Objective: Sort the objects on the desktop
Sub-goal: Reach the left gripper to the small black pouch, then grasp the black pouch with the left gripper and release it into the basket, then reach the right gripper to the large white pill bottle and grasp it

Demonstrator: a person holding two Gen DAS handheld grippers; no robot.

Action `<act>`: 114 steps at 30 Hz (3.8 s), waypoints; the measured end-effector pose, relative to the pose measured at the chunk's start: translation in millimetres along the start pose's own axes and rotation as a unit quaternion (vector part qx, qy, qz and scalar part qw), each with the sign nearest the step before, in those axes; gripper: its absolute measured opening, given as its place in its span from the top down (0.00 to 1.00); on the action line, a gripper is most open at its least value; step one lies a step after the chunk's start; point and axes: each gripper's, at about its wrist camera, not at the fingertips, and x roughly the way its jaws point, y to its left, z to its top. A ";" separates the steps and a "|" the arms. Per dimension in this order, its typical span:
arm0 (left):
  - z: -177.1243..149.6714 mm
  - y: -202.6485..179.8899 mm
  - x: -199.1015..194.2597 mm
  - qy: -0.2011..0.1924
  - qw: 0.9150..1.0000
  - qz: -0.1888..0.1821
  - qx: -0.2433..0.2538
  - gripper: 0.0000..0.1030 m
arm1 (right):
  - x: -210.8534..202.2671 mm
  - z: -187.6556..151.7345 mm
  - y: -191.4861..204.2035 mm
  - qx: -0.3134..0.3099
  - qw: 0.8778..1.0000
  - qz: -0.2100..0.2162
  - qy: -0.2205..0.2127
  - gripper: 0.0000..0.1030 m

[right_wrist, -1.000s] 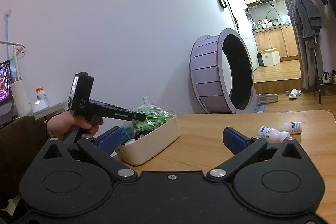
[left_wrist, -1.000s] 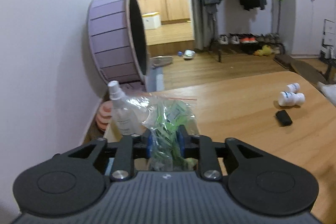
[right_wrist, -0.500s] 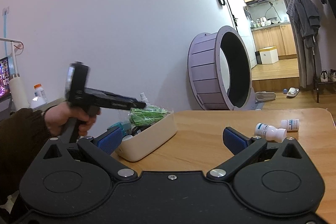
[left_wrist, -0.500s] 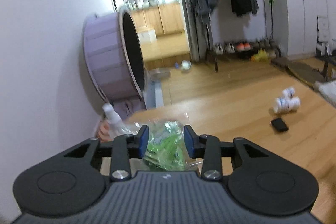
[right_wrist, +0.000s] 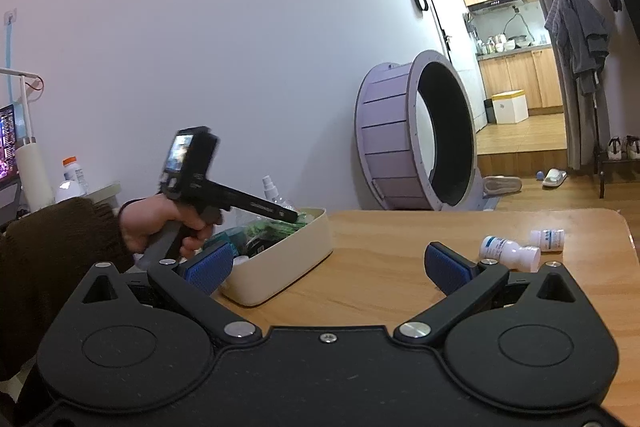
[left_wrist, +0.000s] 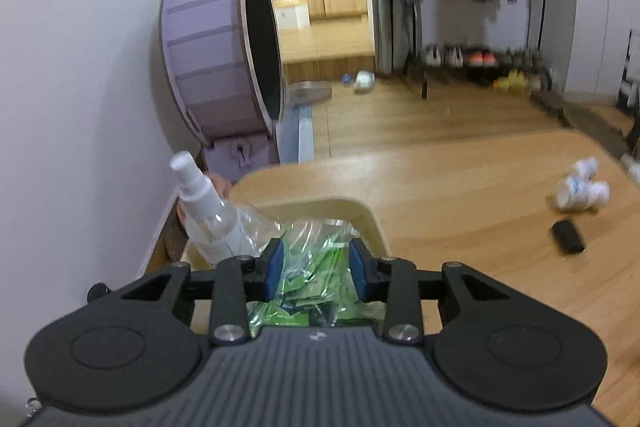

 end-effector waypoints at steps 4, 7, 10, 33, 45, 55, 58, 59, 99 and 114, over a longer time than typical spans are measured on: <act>-5.8 -20.8 -30.2 -0.034 0.999 -0.041 0.014 0.63 | -6.1 3.0 -4.8 0.006 1.000 -0.007 -0.009 0.00; -11.5 -46.0 -44.7 -0.046 0.995 -0.086 0.026 0.61 | -12.2 4.2 -8.0 0.005 1.000 -0.019 -0.015 0.00; -18.8 -73.4 -42.5 -0.040 0.990 -0.129 0.029 0.60 | -17.4 4.9 -13.4 0.010 0.999 -0.033 -0.020 0.00; -28.5 -168.9 61.7 0.019 0.980 -0.197 0.030 0.60 | -18.9 -2.9 -37.8 0.029 0.994 -0.093 0.039 0.00; -37.6 -133.2 7.4 -0.052 0.982 -0.179 0.030 0.92 | -16.4 0.9 -33.2 0.027 0.996 -0.084 0.027 0.00; -63.7 -44.1 -81.4 -0.125 0.985 -0.115 -0.030 0.91 | -0.7 -1.3 -17.8 0.017 0.998 -0.060 0.029 0.00; -73.2 -20.7 -91.1 -0.126 0.987 -0.091 -0.043 0.91 | 7.7 -3.5 -11.2 0.013 0.998 -0.054 0.036 0.00; -76.2 -14.4 -91.4 -0.123 0.988 -0.084 -0.047 0.91 | 10.5 -4.1 -9.6 0.011 0.998 -0.052 0.039 0.00; -111.5 -53.8 -84.3 -0.099 0.968 -0.229 0.000 0.55 | 76.7 -1.9 -80.7 -0.109 0.983 -0.117 0.090 0.00; -114.7 -44.2 -64.3 -0.085 0.972 -0.219 -0.029 0.55 | 137.2 -4.8 -139.0 -0.122 0.976 -0.089 0.157 0.26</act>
